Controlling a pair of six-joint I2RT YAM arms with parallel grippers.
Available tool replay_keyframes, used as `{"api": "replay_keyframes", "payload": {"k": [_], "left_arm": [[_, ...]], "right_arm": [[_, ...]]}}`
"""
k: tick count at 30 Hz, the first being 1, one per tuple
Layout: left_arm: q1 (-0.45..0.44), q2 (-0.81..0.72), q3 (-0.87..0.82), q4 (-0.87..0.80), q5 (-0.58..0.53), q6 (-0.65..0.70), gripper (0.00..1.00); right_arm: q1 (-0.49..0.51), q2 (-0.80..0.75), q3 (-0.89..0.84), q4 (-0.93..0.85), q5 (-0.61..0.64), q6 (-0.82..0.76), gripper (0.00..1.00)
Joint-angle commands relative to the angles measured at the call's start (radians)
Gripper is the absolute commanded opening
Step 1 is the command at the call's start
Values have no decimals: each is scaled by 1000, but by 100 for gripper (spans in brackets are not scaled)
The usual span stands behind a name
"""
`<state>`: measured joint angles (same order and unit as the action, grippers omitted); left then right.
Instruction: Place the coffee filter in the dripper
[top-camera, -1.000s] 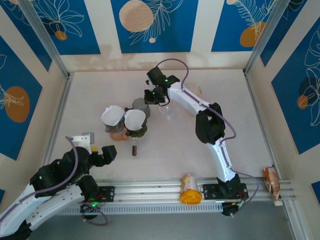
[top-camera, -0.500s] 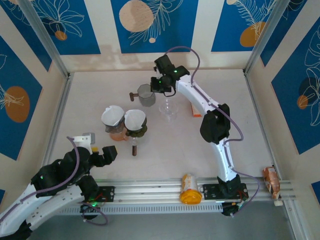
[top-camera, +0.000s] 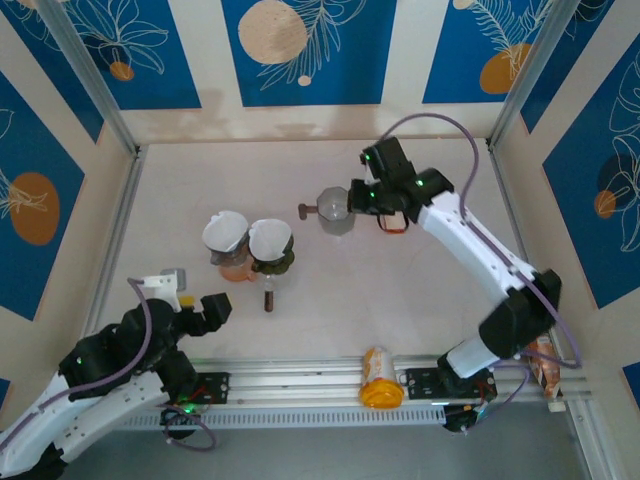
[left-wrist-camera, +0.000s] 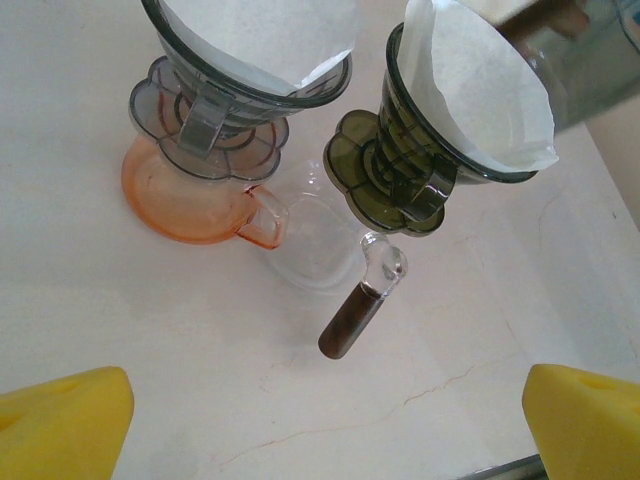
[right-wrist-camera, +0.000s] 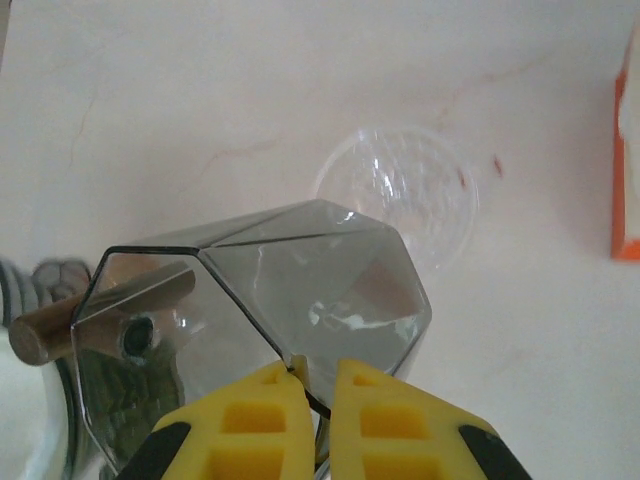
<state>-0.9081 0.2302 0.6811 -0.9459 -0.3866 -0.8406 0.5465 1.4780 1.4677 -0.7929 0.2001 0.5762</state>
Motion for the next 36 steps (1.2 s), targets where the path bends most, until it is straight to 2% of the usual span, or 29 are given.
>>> {"api": "replay_keyframes", "payload": {"k": [1, 4, 8, 14, 18, 21, 24, 29, 31, 33, 36], "left_arm": [[-1, -24, -15, 1, -5, -20, 100], [-1, -33, -18, -6, -4, -20, 100], [-2, -33, -15, -16, -8, -16, 100], [-2, -32, -18, -10, -8, -12, 100], [-2, -31, -23, -5, -6, -17, 100], [-2, -27, -27, 0, -6, -16, 100], [-1, -24, -35, 9, -2, -18, 100], [-1, -11, -38, 22, 6, -17, 100], [-2, -6, -37, 24, 5, -15, 100], [-1, -3, -37, 27, 7, -15, 100], [-2, -1, -42, 35, 7, -16, 100]], "right_arm": [[46, -117, -160, 24, -11, 54, 2], [106, -210, -303, 5, 18, 94, 2], [171, -286, -460, 12, -10, 154, 2], [254, -318, -597, 79, -23, 220, 2], [266, -315, -648, 119, -32, 253, 2], [268, -306, -661, 125, -28, 257, 6], [274, -289, -655, 120, -23, 259, 16], [291, -300, -617, 69, 44, 269, 44], [289, -322, -591, 40, 83, 266, 51], [273, -335, -557, 31, 107, 254, 55], [213, -298, -476, 31, 133, 244, 55]]}}
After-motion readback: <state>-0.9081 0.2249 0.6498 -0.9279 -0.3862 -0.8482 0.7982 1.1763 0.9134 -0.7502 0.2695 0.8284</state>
